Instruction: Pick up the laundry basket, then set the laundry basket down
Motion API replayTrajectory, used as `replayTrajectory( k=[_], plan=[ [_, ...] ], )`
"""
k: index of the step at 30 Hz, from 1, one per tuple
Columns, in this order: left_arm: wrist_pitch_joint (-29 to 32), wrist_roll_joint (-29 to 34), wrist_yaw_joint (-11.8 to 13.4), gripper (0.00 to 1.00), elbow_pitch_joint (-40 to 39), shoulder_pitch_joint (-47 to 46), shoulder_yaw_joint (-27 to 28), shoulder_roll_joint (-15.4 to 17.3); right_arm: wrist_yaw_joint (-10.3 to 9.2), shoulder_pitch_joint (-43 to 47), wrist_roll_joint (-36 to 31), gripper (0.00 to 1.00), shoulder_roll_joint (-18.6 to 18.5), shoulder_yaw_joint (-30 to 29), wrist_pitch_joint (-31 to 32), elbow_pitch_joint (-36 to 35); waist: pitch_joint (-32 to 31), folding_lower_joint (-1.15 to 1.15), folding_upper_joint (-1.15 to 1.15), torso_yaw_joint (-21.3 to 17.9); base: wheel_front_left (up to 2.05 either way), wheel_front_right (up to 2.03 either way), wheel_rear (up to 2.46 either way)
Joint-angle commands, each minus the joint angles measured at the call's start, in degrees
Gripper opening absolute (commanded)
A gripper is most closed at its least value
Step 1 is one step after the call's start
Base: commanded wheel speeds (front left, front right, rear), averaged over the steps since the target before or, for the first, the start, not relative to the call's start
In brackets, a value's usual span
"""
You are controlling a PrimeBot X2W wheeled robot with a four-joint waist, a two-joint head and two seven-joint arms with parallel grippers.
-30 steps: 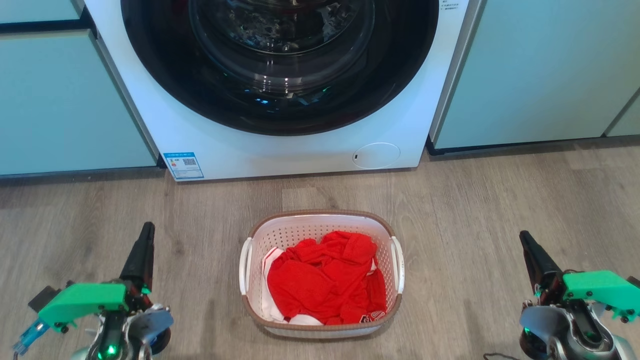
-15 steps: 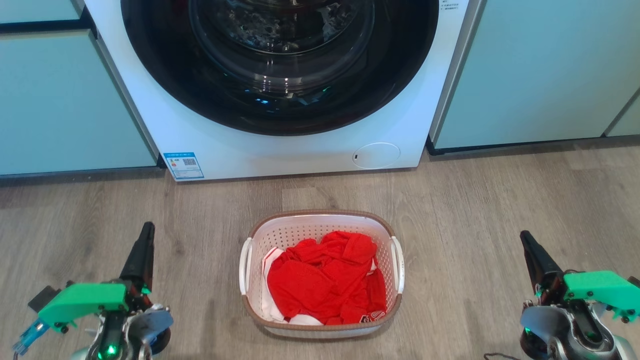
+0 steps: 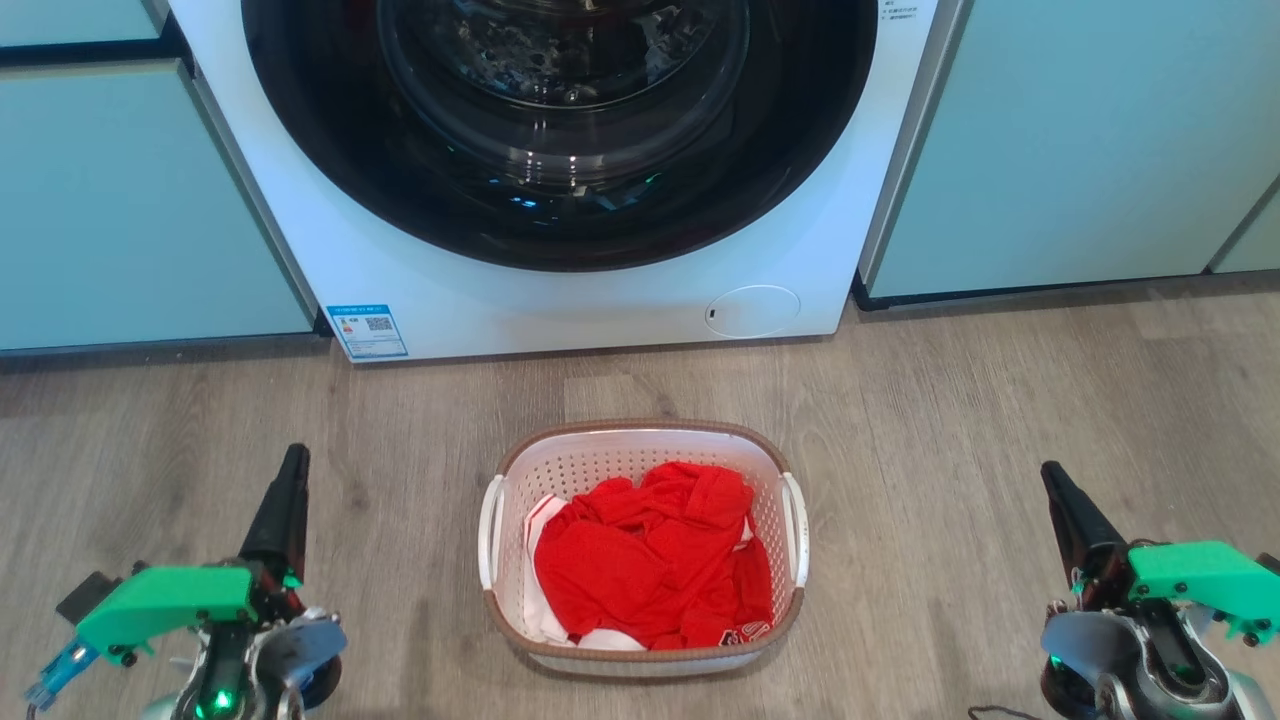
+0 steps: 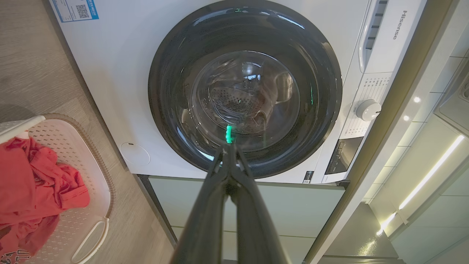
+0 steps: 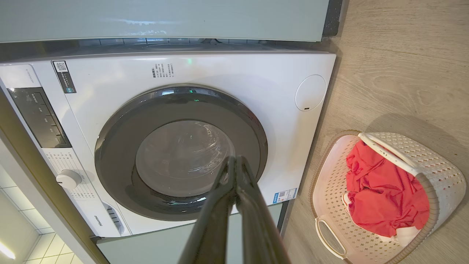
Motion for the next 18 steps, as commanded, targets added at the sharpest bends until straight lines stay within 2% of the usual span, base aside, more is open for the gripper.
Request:
replayTrajectory(
  k=[1,18],
  plan=[
    [0.4,-0.2,-0.4,0.0,-1.7,-3.1,2.1,1.1,-0.08,-2.8,-0.3,0.0,-0.7,1.1,0.6,-2.0,0.0,0.0,0.0,0.0,0.0,0.0,0.0],
    [0.4,-0.2,-0.4,0.0,-1.7,-3.1,2.1,1.1,-0.08,-2.8,-0.4,0.0,-0.6,1.0,0.7,-2.0,0.0,0.0,0.0,0.0,0.0,0.0,0.0]
  ],
)
